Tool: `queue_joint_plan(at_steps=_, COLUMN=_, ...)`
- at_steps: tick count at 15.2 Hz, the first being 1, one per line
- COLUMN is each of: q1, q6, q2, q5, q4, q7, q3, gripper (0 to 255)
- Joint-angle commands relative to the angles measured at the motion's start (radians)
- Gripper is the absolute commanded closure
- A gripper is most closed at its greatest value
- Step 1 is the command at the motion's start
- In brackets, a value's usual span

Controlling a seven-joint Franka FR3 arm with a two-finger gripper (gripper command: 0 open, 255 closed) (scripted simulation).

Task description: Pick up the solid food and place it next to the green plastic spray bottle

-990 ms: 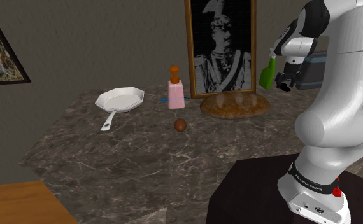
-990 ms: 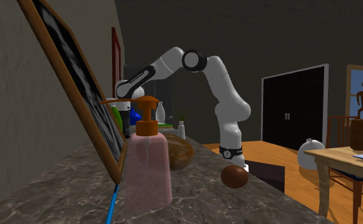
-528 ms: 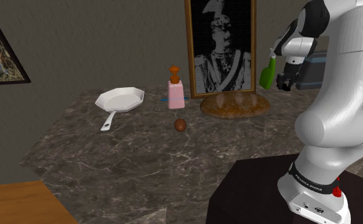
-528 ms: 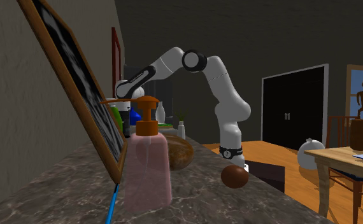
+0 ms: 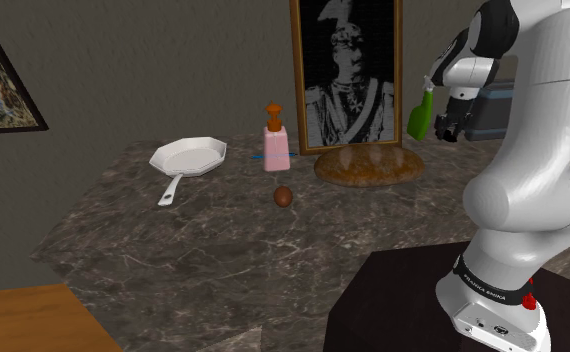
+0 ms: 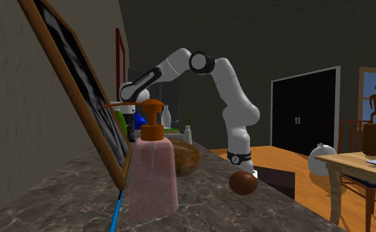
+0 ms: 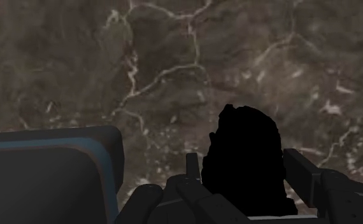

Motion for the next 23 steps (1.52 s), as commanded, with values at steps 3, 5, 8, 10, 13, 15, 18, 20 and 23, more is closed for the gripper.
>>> queue_joint_plan(at_steps=3, q1=0.005, q6=-0.041, q2=-0.025, q5=-0.015, q4=0.018, q7=0.010, q3=-0.008, gripper=255)
queue_joint_plan(at_steps=5, q1=0.007, q6=-0.063, q2=-0.037, q5=-0.023, q4=0.029, q7=0.014, q3=-0.011, gripper=255)
queue_joint_plan(at_steps=8, q1=0.010, q6=-0.096, q2=-0.055, q5=-0.033, q4=0.047, q7=0.021, q3=-0.016, gripper=255)
queue_joint_plan(at_steps=10, q1=0.012, q6=-0.119, q2=-0.065, q5=-0.040, q4=0.060, q7=0.025, q3=-0.019, gripper=255)
queue_joint_plan(at_steps=13, q1=0.014, q6=-0.154, q2=-0.080, q5=-0.049, q4=0.082, q7=0.030, q3=-0.022, gripper=255)
queue_joint_plan(at_steps=15, q1=0.015, q6=-0.178, q2=-0.089, q5=-0.054, q4=0.098, q7=0.034, q3=-0.025, gripper=255)
queue_joint_plan(at_steps=18, q1=0.016, q6=-0.213, q2=-0.101, q5=-0.061, q4=0.123, q7=0.038, q3=-0.027, gripper=255)
queue_joint_plan(at_steps=20, q1=0.016, q6=-0.238, q2=-0.107, q5=-0.065, q4=0.142, q7=0.041, q3=-0.029, gripper=255)
queue_joint_plan(at_steps=23, q1=0.016, q6=-0.275, q2=-0.116, q5=-0.071, q4=0.171, q7=0.044, q3=-0.031, gripper=255)
